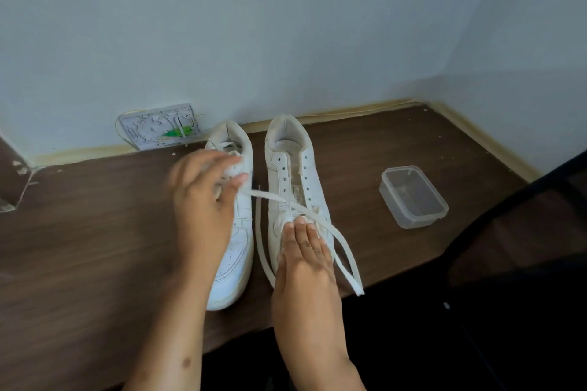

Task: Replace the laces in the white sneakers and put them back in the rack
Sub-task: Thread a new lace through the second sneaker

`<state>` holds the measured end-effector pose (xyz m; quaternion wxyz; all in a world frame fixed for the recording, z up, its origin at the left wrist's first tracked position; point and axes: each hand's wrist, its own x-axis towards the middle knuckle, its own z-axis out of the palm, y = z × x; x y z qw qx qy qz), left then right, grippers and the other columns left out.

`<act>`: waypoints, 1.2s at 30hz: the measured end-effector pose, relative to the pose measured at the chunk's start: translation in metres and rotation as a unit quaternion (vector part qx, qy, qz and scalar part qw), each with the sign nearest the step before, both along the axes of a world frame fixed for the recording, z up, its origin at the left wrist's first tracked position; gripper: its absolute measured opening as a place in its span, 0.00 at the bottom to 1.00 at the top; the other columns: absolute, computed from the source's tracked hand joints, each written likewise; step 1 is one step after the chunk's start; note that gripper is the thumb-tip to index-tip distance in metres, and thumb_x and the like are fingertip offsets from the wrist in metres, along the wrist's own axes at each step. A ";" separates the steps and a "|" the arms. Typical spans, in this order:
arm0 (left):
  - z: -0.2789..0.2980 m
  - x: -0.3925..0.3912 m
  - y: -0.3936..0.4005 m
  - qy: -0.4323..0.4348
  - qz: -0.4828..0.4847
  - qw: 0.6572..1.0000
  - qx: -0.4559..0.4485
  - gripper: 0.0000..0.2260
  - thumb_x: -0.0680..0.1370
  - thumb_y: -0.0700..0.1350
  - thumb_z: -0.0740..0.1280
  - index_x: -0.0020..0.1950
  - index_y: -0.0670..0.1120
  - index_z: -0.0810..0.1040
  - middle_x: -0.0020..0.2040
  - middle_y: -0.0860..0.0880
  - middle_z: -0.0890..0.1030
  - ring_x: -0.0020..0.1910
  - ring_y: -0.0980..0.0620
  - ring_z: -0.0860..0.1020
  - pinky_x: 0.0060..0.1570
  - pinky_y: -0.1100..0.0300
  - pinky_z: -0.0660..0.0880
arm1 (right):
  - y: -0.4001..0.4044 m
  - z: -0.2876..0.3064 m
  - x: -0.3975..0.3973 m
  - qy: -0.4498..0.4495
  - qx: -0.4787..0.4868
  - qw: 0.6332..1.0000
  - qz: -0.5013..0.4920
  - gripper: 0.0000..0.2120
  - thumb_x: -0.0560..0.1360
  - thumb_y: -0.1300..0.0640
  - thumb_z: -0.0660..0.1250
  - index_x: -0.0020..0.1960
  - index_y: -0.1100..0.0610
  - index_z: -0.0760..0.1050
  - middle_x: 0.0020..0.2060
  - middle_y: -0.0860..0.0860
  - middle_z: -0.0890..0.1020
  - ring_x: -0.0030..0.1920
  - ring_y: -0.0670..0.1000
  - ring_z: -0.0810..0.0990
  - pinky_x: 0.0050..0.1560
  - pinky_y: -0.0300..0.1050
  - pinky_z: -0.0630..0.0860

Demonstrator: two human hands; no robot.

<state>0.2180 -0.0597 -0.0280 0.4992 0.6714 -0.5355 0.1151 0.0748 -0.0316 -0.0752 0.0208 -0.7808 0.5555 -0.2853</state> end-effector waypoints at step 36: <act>-0.005 -0.003 -0.003 -0.073 -0.012 0.996 0.058 0.09 0.75 0.53 0.69 0.51 0.52 0.85 0.51 0.53 0.82 0.57 0.49 0.74 0.67 0.45 0.60 | 0.001 0.007 -0.002 0.008 0.039 0.999 0.001 0.22 0.66 0.60 0.65 0.58 0.60 0.82 0.58 0.56 0.83 0.60 0.52 0.81 0.60 0.49 0.76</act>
